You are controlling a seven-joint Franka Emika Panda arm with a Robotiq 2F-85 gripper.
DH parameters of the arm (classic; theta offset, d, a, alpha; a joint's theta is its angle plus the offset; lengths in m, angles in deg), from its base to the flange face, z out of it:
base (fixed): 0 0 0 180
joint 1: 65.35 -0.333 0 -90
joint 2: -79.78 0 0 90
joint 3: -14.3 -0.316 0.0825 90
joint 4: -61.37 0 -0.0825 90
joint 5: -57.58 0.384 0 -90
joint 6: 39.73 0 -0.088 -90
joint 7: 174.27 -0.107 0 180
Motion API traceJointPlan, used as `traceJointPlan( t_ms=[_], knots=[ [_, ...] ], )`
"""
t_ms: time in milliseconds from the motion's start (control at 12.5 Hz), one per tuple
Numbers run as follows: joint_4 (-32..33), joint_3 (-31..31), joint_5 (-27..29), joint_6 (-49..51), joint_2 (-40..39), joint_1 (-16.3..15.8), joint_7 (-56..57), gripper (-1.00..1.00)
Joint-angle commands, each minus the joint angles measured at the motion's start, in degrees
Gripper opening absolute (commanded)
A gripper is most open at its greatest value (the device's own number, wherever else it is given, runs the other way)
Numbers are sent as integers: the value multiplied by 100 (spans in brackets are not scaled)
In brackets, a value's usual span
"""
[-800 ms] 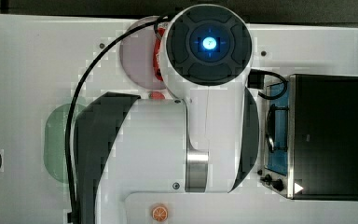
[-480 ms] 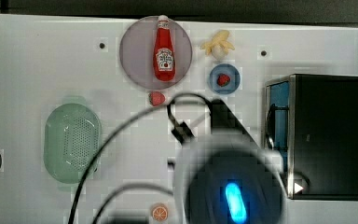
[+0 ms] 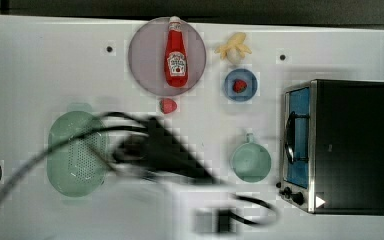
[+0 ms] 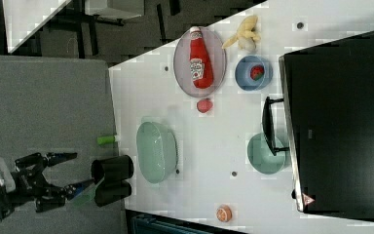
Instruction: Drag strainer left to right.
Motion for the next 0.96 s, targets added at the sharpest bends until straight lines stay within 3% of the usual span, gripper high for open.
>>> traceJointPlan(
  t_ms=[80, 480, 960],
  knots=[
    [319, -1134, 156, -120, -931, -300, -1286, 100],
    [380, -2312, 151, -1636, -2263, -311, -4266, 100],
    [584, -2527, -149, -3041, -3768, -333, -7091, 100]
  ],
)
